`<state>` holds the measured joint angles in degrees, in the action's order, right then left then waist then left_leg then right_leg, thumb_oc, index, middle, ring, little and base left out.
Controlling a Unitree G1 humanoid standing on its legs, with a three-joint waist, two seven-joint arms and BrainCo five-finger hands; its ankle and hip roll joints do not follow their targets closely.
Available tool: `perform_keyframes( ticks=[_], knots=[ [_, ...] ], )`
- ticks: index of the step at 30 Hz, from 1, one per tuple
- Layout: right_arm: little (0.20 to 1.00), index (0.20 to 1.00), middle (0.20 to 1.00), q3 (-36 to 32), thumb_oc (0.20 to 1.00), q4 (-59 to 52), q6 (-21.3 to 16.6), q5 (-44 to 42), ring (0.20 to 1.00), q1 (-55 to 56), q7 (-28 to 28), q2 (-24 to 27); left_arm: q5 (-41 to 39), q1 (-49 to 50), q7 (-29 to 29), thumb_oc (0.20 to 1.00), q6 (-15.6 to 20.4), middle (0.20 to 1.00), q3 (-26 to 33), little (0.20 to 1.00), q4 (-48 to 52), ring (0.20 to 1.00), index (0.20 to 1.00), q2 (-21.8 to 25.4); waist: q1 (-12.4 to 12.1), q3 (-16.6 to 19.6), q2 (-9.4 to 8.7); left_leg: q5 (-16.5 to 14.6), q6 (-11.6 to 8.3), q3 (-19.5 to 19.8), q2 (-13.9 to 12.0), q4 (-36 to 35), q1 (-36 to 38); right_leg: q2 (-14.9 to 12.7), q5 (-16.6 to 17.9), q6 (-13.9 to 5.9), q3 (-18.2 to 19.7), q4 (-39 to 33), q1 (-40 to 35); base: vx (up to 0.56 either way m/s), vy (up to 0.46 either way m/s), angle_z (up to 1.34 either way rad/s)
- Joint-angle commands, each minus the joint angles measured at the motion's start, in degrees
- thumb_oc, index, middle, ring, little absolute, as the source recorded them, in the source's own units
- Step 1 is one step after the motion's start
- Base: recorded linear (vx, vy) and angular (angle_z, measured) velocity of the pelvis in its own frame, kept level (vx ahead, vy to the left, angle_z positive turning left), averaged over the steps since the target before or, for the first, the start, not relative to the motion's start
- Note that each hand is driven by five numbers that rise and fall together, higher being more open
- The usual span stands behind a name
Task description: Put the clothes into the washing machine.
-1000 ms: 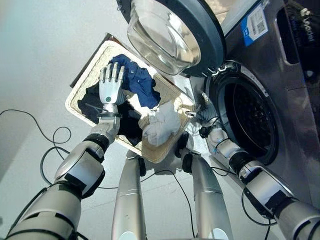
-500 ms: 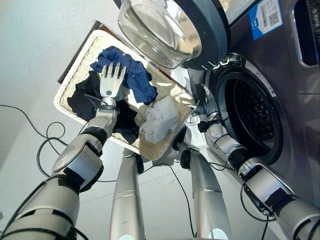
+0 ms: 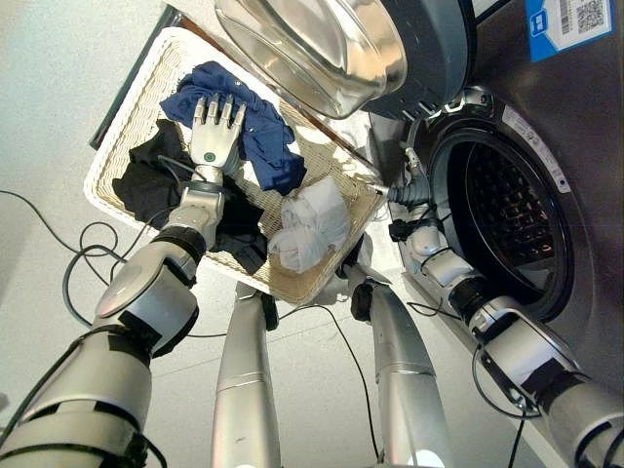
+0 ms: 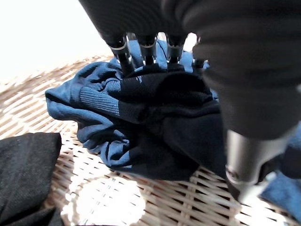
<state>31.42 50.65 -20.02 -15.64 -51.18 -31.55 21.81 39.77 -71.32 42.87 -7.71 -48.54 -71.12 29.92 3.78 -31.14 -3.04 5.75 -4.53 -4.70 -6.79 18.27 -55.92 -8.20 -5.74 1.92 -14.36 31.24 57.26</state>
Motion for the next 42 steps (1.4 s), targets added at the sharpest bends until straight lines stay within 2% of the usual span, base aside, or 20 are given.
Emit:
perform_keyframes(
  ticks=[1, 7, 11, 12, 13, 14, 21, 34, 39, 42],
  knots=[
    [1.000, 1.000, 1.000, -2.5, 1.000, -2.3, -2.9, -3.0, 1.000, 0.2, -0.6, 1.6, 0.6, -2.1, -4.9, 1.000, -1.3, 1.000, 0.1, 1.000, -3.3, 1.000, 1.000, -0.9, -0.1, 1.3, 0.13, 0.8, -4.98, -3.2, 0.1, -1.9, -1.7, 0.8, 5.2, -8.23, 2.0, -3.2, 1.3, 0.00, 0.000, 0.00],
    [1.000, 1.000, 1.000, -2.2, 1.000, -1.2, -3.3, -3.3, 1.000, -0.6, -0.4, 1.4, -0.1, -3.7, -3.4, 1.000, -2.4, 1.000, 0.6, 1.000, -4.3, 1.000, 1.000, -0.9, -0.1, 1.3, -0.07, 1.0, -5.02, -3.4, -0.2, -1.8, -2.4, 0.6, 5.5, -8.27, 1.7, -3.3, 1.8, 0.00, 0.000, 0.00],
    [1.000, 1.000, 1.000, -2.0, 1.000, -0.5, -3.7, -3.8, 1.000, -1.2, -0.2, 1.6, -2.8, -5.5, -5.4, 1.000, -2.6, 1.000, 0.4, 1.000, -5.6, 1.000, 1.000, -0.5, 0.1, 1.3, 0.02, 1.1, -5.21, -3.5, -0.3, -1.5, -2.6, 0.5, 5.4, -8.28, 1.8, -3.0, 2.1, 0.01, 0.008, 0.00],
    [1.000, 1.000, 1.000, -2.0, 1.000, -0.5, -3.7, -4.2, 1.000, -1.3, -0.2, 1.8, -4.2, -6.2, -9.1, 0.291, -2.5, 0.291, 0.2, 0.291, -5.7, 0.291, 0.291, -0.4, 0.2, 1.3, 0.08, 1.0, -5.17, -3.7, -0.3, -1.4, -2.6, 0.4, 5.4, -8.30, 1.8, -2.7, 2.2, 0.00, 0.000, 0.00],
    [1.000, 1.000, 1.000, -2.0, 1.000, -0.6, -3.5, -4.2, 1.000, -1.4, -0.3, 1.8, -4.2, -6.3, -10.0, 0.200, -2.4, 0.200, 0.3, 0.200, -5.6, 0.200, 0.200, -0.5, 0.2, 1.3, 0.10, 1.0, -5.19, -3.7, -0.3, -1.4, -2.6, 0.4, 5.3, -8.30, 1.7, -2.7, 2.2, 0.03, 0.034, 0.00],
    [1.000, 1.000, 1.000, -2.0, 1.000, -1.1, -3.1, -4.3, 1.000, -1.5, -0.7, 1.7, -4.2, -6.4, -13.9, 0.200, -2.3, 0.200, 0.0, 0.200, -5.4, 0.200, 0.200, -0.7, 0.3, 1.3, 0.21, 1.0, -5.25, -3.8, -0.2, -1.3, -2.4, 0.3, 5.3, -8.29, 1.7, -2.8, 2.1, 0.00, 0.000, 0.00],
    [1.000, 1.000, 1.000, -2.3, 1.000, -3.8, -1.9, -4.3, 1.000, -0.3, -1.4, 2.4, -4.1, -5.2, -17.3, 0.200, -3.4, 0.200, -0.5, 0.200, -2.8, 0.200, 0.200, -0.6, 0.3, 1.3, 0.46, 0.7, -5.16, -4.6, 0.2, -2.1, -0.3, 0.0, 5.5, -8.55, 1.1, -3.5, 0.4, 0.00, 0.025, -0.03],
    [1.000, 1.000, 1.000, -2.8, 1.000, -5.1, -3.0, -4.5, 1.000, 2.4, -0.9, 2.3, -2.9, -2.3, -13.2, 0.200, -1.7, 0.200, 1.2, 0.200, -2.5, 0.200, 0.200, 0.7, -0.2, 1.3, 0.80, 0.2, -4.83, -5.9, 0.5, -2.7, 4.7, -0.2, 5.1, -8.65, -0.1, -4.2, -4.2, 0.00, 0.003, -0.02],
    [1.000, 1.000, 1.000, -3.0, 1.000, -4.7, -3.8, -4.9, 1.000, 3.9, -0.5, 1.9, -5.1, -0.8, -8.7, 0.200, 2.1, 0.200, 2.9, 0.200, -2.8, 0.200, 0.200, 1.1, -0.3, 1.3, 0.86, -0.1, -4.54, -6.3, 0.6, -3.3, 7.9, -0.3, 4.7, -8.69, -0.6, -4.4, -7.1, 0.00, 0.000, 0.00],
    [1.000, 1.000, 1.000, -3.2, 1.000, -5.9, -3.8, -4.7, 1.000, 5.2, -1.3, 2.0, -11.0, 0.8, -1.9, 0.200, 7.5, 0.200, 6.1, 0.200, -1.5, 0.200, 0.200, 2.2, -0.6, 1.3, 1.02, -0.3, -4.35, -6.5, 0.8, -3.6, 10.1, -0.6, 4.5, -8.64, -1.1, -4.6, -9.2, 0.00, 0.005, -0.01]
  ],
)
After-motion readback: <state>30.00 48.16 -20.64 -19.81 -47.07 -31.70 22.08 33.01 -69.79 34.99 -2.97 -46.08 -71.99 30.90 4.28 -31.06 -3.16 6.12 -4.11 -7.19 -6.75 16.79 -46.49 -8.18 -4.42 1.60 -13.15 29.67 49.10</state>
